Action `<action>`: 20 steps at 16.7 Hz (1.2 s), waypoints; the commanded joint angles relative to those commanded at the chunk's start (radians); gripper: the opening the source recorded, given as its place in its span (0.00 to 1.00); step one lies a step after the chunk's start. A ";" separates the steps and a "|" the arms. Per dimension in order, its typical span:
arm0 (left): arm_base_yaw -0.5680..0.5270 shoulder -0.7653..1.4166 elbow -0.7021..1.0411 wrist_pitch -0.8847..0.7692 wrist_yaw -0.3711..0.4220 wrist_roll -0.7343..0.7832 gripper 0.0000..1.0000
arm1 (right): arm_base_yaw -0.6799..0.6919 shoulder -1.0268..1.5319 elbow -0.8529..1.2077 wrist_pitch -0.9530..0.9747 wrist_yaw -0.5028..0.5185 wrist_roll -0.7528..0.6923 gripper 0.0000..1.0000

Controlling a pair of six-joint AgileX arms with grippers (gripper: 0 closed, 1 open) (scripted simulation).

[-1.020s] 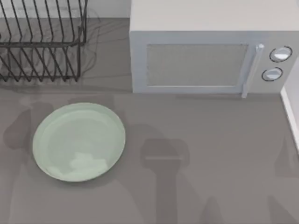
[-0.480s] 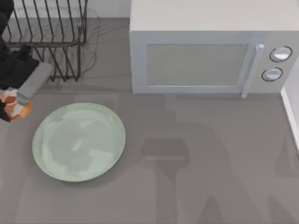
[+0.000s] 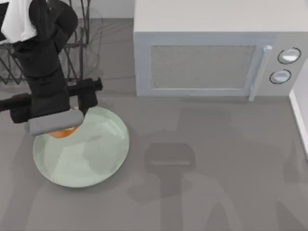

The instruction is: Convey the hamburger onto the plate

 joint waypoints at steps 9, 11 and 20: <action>-0.069 -0.027 -0.026 0.024 -0.003 0.162 0.00 | 0.000 0.000 0.000 0.000 0.000 0.000 1.00; -0.069 -0.022 -0.038 0.042 -0.004 0.162 0.00 | 0.000 0.000 0.000 0.000 0.000 0.000 1.00; -0.073 0.025 -0.137 0.191 -0.004 0.163 0.00 | 0.000 0.000 0.000 0.000 0.000 0.000 1.00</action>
